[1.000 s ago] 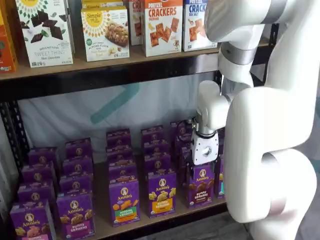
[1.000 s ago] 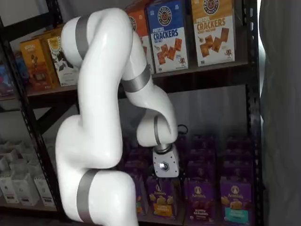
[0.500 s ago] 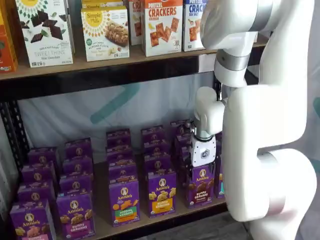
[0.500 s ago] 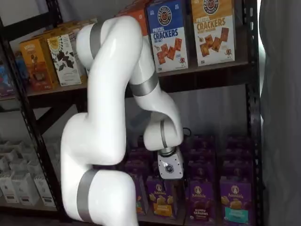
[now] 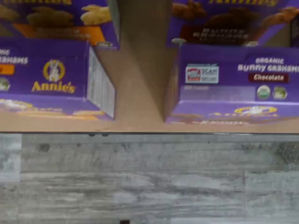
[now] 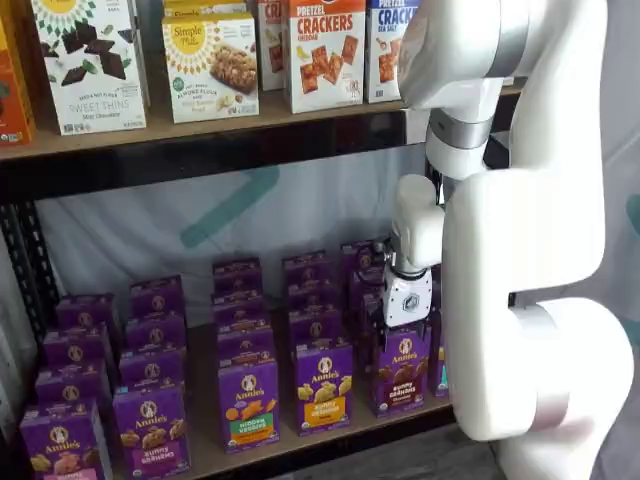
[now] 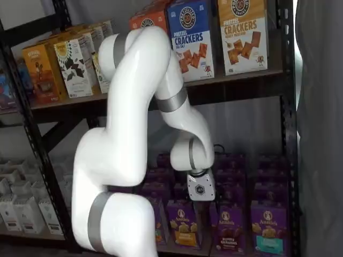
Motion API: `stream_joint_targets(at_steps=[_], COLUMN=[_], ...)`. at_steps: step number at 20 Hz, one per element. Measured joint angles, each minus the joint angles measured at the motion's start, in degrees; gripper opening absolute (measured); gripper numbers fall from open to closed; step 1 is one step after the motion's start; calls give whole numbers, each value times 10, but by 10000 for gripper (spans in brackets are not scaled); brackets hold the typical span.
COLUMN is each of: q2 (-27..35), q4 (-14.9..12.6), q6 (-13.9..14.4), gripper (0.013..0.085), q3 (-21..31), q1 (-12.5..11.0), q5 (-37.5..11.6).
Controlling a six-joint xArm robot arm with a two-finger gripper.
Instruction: Pick up the purple box with a brown patch in the center, on the bottom shelf, the fifth box from the left
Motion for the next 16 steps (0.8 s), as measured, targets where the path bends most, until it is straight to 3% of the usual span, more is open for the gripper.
stream_joint_targets(at_steps=[3,11,16], q2=[9,23,39], q4=[2,74,64], q6=[-7,-78,-77], gripper=[850,850,850], q3=[-12,-36,-57], q1=[-4,-6,-14], q5=[-6,5,11])
